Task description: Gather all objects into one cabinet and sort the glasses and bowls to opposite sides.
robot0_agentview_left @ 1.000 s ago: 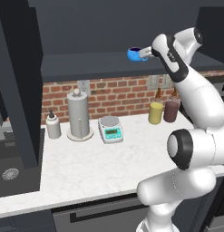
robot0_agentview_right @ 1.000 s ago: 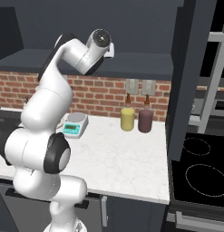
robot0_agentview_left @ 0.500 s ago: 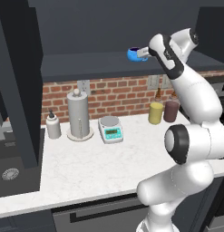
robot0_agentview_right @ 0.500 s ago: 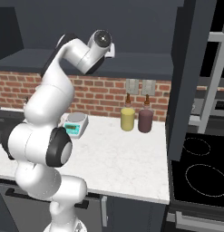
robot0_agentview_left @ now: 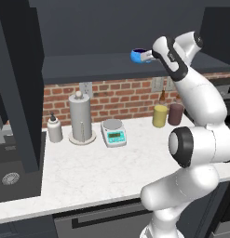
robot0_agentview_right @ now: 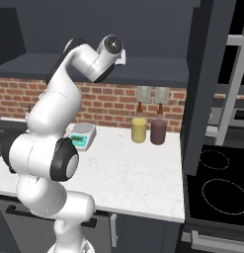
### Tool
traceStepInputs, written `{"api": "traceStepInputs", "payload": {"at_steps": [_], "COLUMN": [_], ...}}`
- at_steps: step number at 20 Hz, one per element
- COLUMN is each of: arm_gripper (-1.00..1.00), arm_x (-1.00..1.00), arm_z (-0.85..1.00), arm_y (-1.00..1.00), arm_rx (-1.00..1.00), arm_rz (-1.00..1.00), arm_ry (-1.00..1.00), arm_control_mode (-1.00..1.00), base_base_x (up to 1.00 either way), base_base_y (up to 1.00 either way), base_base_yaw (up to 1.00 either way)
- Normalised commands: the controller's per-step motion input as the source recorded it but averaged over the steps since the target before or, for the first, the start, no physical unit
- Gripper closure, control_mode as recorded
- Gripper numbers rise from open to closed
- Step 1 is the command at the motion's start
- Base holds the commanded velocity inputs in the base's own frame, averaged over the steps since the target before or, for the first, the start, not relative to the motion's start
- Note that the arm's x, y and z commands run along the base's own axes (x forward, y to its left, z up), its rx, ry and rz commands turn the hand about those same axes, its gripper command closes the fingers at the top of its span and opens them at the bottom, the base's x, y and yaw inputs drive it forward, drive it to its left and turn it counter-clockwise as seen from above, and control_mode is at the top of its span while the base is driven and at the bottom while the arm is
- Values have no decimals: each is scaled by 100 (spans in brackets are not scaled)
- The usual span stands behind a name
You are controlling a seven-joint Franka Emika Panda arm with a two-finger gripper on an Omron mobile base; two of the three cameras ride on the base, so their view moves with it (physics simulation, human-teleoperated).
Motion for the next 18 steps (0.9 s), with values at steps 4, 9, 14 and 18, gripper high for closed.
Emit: {"api": "traceStepInputs", "payload": {"at_steps": [4,9,14,18], "arm_gripper": [-100,100,100,100], "arm_x": [0,0,0,0], "arm_z": [-1,0,0,0], "arm_y": [0,3,0,0], "arm_rx": [0,0,0,0], "arm_rz": [0,0,0,0], "arm_ry": [0,0,0,0], "arm_control_mode": [-100,-100,-100,-100], "base_base_x": [0,0,0,0], "base_base_y": [0,0,0,0], "base_base_yaw": [0,0,0,0]}}
